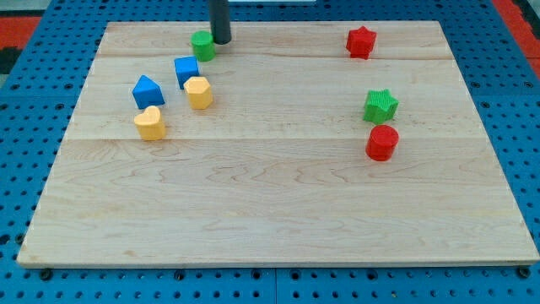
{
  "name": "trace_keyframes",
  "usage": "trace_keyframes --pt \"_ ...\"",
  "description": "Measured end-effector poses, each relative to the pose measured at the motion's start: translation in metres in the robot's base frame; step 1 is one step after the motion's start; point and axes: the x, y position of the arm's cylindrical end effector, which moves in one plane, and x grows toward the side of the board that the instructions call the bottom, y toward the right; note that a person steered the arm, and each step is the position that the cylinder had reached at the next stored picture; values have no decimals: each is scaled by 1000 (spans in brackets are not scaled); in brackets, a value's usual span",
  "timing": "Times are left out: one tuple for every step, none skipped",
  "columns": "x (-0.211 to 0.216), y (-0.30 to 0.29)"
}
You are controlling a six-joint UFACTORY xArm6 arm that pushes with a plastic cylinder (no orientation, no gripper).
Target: Slide green circle a bit left and up
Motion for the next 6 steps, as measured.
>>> trace_keyframes --pt "8 9" --pt "19 25" --pt "21 -33" --pt "13 -84" --pt "38 -60" --pt "59 -101"
